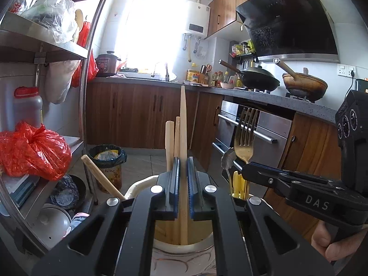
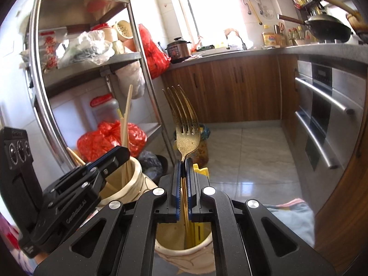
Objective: Organize utensils
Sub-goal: 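Lower both utensils into the holder openings and open both grippers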
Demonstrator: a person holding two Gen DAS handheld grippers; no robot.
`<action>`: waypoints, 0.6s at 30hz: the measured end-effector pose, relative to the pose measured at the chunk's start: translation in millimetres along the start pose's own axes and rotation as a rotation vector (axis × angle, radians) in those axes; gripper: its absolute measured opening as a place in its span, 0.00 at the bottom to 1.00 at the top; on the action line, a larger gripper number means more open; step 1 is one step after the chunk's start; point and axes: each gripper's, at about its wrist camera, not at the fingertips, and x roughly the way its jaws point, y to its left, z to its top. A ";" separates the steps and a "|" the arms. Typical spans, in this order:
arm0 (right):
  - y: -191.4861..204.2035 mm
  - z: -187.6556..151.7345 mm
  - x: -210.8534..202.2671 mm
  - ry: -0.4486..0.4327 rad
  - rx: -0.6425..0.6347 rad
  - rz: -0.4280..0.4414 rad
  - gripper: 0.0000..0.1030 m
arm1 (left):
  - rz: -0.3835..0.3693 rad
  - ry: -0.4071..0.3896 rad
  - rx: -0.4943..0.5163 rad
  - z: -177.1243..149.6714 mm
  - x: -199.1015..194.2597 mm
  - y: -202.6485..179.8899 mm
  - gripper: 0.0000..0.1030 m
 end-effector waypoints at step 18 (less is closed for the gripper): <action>-13.2 -2.7 -0.5 -0.013 0.059 0.022 0.15 | -0.004 -0.030 0.030 0.5 -9.2 -3.8 0.42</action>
